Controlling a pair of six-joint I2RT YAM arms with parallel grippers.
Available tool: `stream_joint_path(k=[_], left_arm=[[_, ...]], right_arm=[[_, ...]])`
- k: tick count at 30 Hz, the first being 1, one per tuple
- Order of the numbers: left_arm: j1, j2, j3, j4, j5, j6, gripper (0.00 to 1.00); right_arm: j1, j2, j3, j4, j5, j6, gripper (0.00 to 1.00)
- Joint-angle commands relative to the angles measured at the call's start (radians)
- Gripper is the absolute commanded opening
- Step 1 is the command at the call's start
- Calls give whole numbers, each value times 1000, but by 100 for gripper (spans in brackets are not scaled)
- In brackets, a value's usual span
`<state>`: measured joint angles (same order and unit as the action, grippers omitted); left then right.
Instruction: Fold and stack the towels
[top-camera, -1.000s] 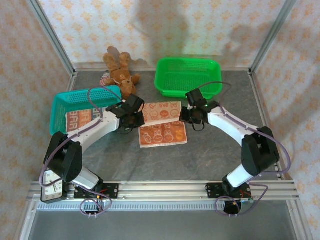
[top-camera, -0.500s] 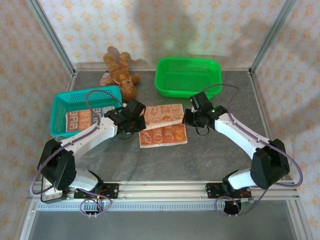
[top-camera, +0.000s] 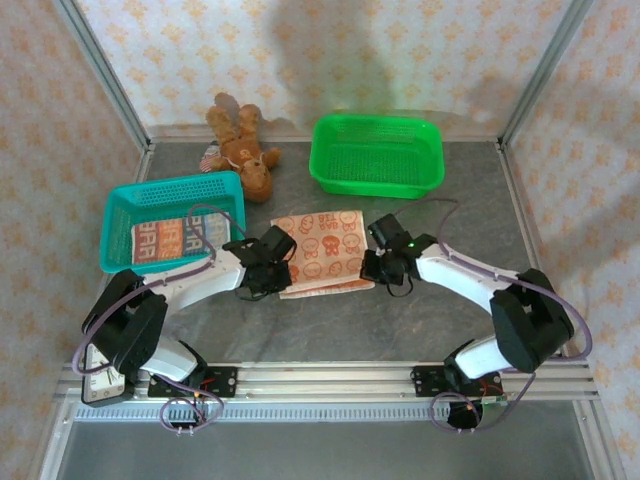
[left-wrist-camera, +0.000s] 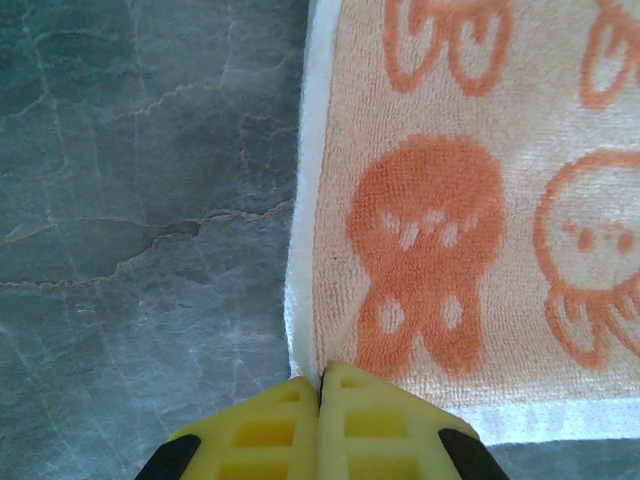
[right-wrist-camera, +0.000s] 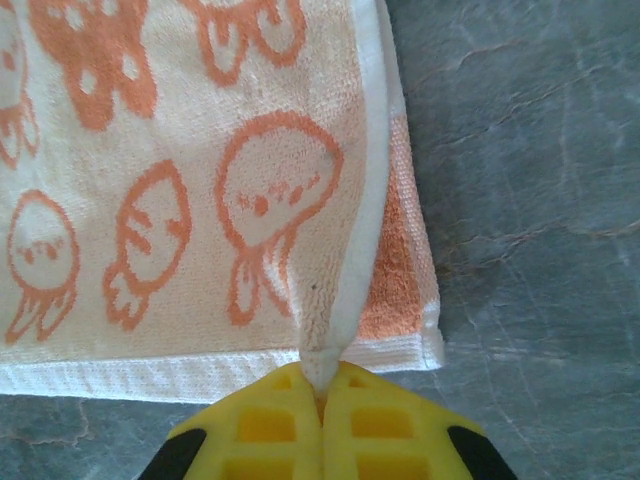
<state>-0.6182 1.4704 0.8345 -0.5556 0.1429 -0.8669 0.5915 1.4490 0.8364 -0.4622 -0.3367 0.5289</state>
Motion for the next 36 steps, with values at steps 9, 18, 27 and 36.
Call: stream_joint_path(k=[9,18,27,36], left_arm=[[-14,31,-26,5,-28,-20,0],[-15,2,16,-85,-74,20,55],[-5,75,177,-117,-115,115,45],[11,222,181,31,-26,119,21]], right_arm=[[18,28,-57,29,53,28,3],[19,-45,-40,-54,97,10,32],[19,31,87,-69,123,-49,26],[20,198,134,23,71,-61,7]])
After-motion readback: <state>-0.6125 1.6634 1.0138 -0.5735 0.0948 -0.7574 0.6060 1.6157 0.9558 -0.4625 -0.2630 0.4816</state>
